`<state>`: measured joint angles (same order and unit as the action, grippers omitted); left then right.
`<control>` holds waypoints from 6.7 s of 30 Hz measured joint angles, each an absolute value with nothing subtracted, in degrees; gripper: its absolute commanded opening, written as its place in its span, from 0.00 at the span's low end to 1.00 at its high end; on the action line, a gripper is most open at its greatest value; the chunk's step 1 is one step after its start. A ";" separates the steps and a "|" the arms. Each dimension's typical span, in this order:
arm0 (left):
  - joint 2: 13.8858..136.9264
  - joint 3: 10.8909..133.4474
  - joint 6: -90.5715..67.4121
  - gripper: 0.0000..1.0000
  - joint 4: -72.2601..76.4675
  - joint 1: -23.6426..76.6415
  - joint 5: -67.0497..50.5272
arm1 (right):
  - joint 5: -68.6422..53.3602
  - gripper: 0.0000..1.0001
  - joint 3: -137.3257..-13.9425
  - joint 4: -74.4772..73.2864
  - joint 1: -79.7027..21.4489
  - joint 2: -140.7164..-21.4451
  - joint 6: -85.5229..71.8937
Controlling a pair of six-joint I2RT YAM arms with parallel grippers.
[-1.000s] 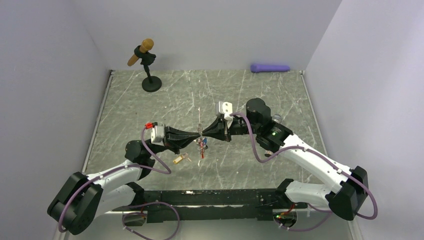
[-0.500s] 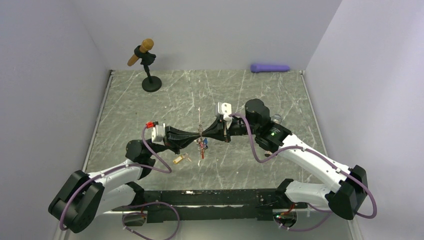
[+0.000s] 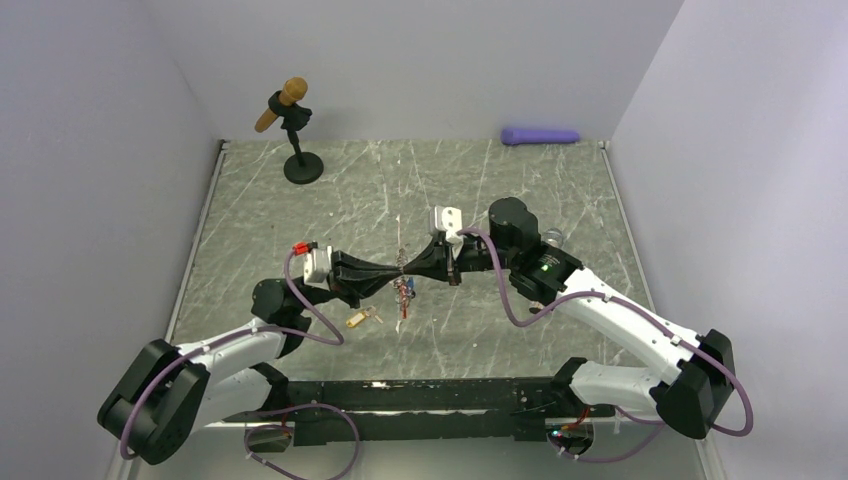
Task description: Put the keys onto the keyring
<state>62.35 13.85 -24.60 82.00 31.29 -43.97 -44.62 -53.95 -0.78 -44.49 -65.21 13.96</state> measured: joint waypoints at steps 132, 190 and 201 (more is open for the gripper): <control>61.01 10.66 -24.27 0.00 82.59 38.98 -17.04 | -43.92 0.33 -62.04 -10.92 -40.80 -67.00 25.63; 51.07 16.05 -9.96 0.00 62.76 38.96 -24.80 | -45.93 0.03 -60.58 -3.77 -41.04 -67.57 10.48; 52.86 16.10 -11.44 0.00 65.32 38.94 -25.76 | -47.09 0.00 -59.70 -3.84 -41.63 -67.94 10.52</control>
<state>52.86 16.10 -11.44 65.32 38.94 -25.76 -47.09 -59.70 -3.84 -41.63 -67.94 10.52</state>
